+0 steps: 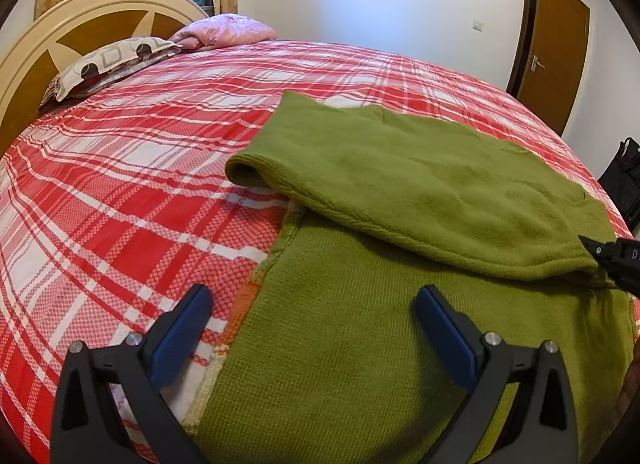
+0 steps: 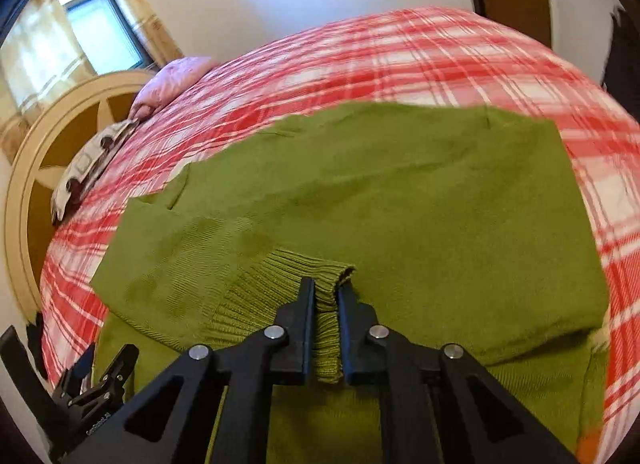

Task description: Fold small clothes

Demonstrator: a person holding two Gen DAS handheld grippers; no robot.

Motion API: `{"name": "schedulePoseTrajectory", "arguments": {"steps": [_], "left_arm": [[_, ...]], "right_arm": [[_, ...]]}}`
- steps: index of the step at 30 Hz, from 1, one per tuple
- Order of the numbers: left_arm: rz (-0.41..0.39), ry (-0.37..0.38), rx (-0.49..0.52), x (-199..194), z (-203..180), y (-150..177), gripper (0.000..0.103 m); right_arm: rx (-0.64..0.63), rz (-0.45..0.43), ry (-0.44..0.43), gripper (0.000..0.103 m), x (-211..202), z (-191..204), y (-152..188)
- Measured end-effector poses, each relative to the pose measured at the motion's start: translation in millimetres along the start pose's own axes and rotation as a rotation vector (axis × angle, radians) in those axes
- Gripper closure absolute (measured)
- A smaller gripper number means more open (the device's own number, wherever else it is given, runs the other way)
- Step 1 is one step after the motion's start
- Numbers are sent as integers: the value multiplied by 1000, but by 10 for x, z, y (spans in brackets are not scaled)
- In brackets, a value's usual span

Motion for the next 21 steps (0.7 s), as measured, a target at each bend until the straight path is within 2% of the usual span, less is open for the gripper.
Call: {"name": "schedulePoseTrajectory", "arguments": {"steps": [6, 11, 13, 16, 21], "left_arm": [[0, -1, 0, 2, -2, 2, 0], [1, 1, -3, 8, 15, 0, 0], [1, 0, -3, 15, 19, -4, 0], [1, -3, -3, 23, 22, -10, 0], [1, -4, -3, 36, 19, -8, 0]], "right_arm": [[-142, -171, 88, 96, -411, 169, -561], [-229, -286, 249, 96, -588, 95, -928], [-248, -282, 315, 96, -556, -35, -931], [-251, -222, 396, 96, -319, -322, -824], [-153, -81, 379, 94, 104, -813, -572]]}}
Point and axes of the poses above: each gripper's, at about its wrist camera, not at the fingertips, and x roughly the way its jaws point, z to its left, y to its underside, the point moved 4 cm from there along x, roughly the way its jaws point
